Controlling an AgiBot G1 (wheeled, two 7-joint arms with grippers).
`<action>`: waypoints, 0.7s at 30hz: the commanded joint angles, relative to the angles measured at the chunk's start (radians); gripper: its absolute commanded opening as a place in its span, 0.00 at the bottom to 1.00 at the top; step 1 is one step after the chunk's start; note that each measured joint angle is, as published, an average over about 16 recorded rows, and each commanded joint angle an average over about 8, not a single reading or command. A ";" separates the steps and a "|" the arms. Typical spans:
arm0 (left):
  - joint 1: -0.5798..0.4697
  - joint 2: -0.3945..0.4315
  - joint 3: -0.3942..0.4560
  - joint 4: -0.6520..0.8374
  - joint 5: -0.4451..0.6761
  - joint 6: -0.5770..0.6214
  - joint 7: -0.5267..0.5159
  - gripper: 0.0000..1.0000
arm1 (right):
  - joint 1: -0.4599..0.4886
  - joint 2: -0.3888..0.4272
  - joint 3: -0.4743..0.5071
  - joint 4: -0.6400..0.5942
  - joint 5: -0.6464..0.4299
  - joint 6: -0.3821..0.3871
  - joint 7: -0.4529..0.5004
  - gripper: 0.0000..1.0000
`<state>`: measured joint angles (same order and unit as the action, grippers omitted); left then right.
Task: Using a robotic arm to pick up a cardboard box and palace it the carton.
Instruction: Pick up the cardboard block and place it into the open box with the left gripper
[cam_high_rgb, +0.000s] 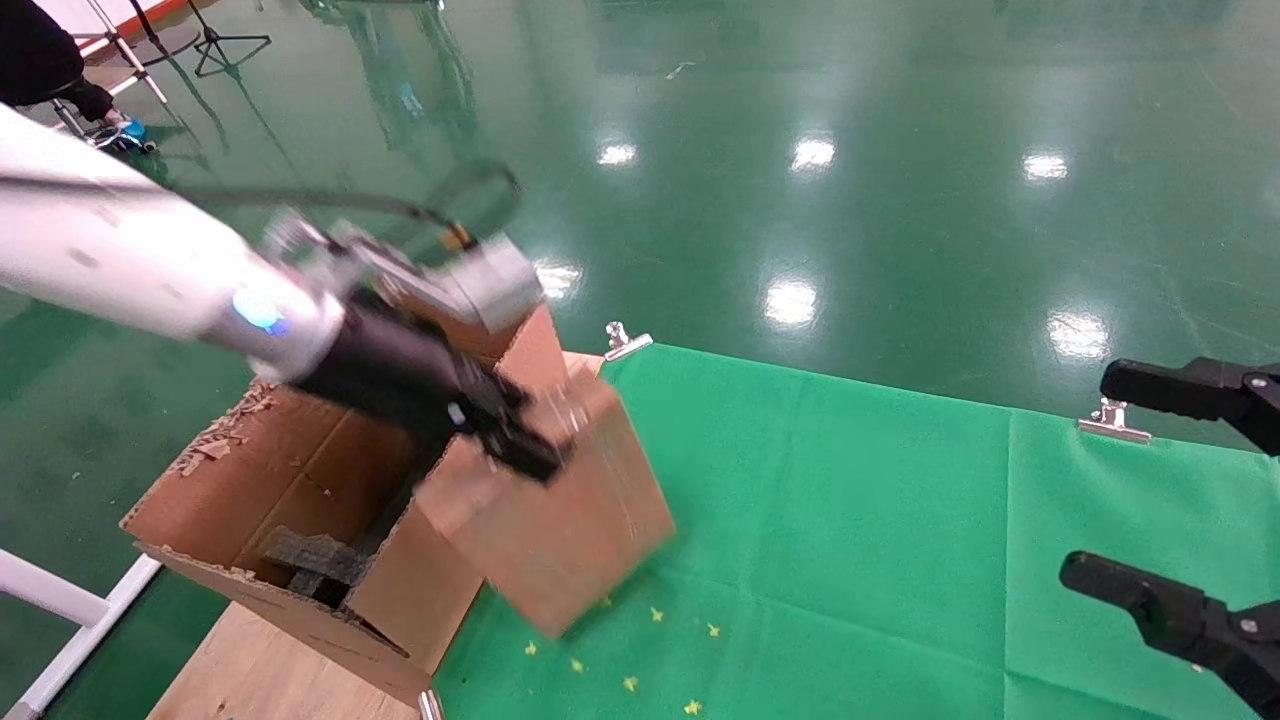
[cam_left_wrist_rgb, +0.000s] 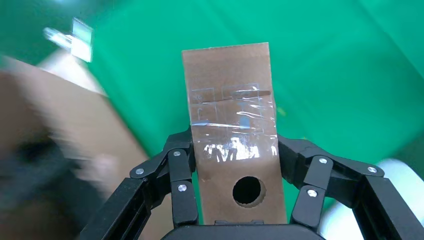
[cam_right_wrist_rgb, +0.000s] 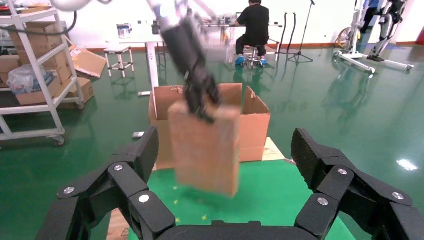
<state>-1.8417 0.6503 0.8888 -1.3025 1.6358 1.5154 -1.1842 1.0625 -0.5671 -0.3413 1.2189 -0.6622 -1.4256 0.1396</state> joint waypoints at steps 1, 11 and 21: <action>-0.034 -0.022 -0.018 0.004 -0.005 0.000 0.025 0.00 | 0.000 0.000 0.000 0.000 0.000 0.000 0.000 1.00; -0.234 -0.101 -0.096 0.170 0.055 -0.012 0.202 0.00 | 0.000 0.000 0.000 0.000 0.000 0.000 0.000 1.00; -0.223 -0.165 -0.023 0.424 0.183 0.023 0.408 0.00 | 0.000 0.000 0.000 0.000 0.000 0.000 0.000 1.00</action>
<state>-2.0604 0.4939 0.8592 -0.8754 1.8114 1.5156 -0.7852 1.0625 -0.5671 -0.3414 1.2189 -0.6622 -1.4256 0.1396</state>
